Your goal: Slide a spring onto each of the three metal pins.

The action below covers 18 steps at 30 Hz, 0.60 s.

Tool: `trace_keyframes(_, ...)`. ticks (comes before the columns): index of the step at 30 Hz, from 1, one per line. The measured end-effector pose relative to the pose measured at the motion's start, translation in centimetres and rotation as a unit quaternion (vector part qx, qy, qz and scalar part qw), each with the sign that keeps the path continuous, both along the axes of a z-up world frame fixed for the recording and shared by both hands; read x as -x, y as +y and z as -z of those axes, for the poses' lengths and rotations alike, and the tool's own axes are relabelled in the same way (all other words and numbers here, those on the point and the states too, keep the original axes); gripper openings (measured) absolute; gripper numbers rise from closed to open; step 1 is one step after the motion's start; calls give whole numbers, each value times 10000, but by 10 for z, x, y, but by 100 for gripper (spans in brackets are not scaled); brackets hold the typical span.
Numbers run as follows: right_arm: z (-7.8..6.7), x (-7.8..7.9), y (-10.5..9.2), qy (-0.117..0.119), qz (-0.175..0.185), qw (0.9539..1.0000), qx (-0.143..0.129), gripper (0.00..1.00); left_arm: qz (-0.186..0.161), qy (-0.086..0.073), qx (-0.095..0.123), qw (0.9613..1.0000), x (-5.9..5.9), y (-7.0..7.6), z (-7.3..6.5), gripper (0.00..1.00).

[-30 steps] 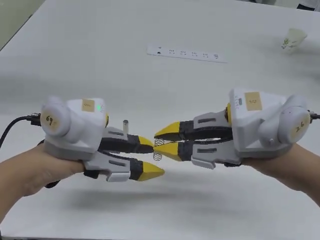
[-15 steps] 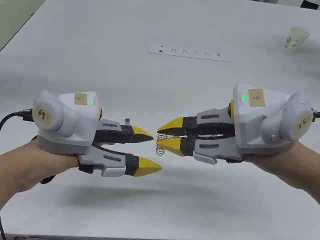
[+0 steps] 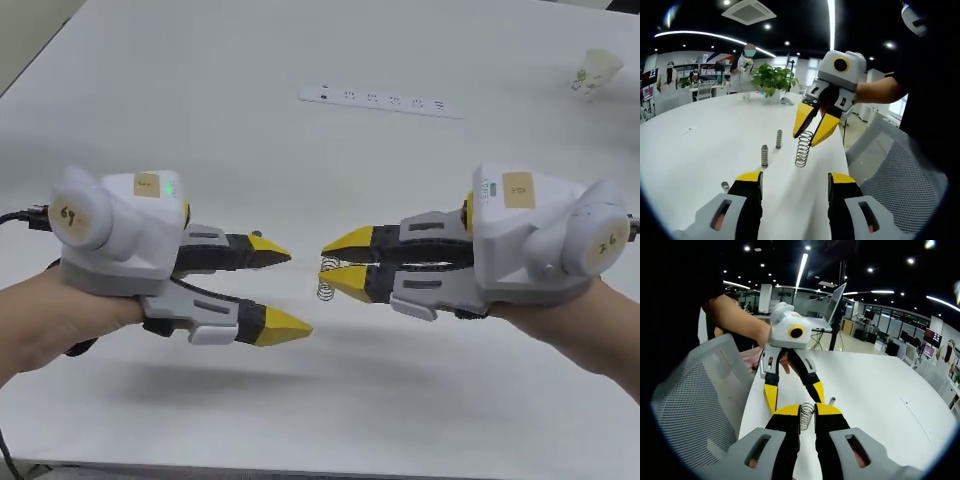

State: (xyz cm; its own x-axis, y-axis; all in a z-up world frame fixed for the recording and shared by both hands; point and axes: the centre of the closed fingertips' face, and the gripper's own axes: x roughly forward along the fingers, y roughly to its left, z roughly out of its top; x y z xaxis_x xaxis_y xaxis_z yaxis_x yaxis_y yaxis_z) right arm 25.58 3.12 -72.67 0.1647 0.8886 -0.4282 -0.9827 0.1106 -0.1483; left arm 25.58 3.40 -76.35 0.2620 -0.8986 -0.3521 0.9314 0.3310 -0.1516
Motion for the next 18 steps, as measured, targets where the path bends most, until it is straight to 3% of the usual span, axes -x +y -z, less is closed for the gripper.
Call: trace_keyframes(18, 2, -4, 0, -26, 95, 10000, 5, 7, -460, -39, -55, 9989, -11, 26, 1, 70)
